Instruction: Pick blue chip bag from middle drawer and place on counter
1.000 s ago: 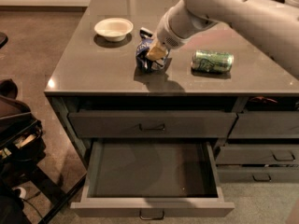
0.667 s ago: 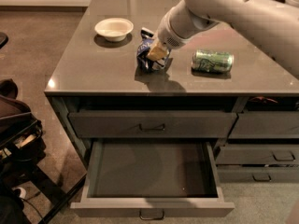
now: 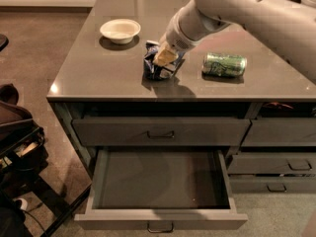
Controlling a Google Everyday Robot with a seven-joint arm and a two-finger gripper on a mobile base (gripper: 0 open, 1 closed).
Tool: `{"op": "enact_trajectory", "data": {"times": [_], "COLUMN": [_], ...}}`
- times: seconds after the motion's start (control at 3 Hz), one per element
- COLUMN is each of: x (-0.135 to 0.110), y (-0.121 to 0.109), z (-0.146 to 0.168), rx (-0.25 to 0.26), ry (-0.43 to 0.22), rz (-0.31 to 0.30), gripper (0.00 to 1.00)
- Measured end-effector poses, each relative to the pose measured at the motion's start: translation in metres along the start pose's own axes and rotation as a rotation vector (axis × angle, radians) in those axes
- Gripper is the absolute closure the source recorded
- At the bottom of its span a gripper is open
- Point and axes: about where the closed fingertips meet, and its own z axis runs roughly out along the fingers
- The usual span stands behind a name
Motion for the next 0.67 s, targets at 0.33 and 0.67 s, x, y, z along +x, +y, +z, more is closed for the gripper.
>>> {"op": "enact_trajectory", "data": {"times": [0.33,0.67], "x": [0.0000,0.0000], "y": [0.0000,0.0000], "z": [0.0000,0.0000], "rx": [0.000,0.000], "ry": [0.000,0.000], "rz": [0.000,0.000], "gripper": [0.00,0.00]}}
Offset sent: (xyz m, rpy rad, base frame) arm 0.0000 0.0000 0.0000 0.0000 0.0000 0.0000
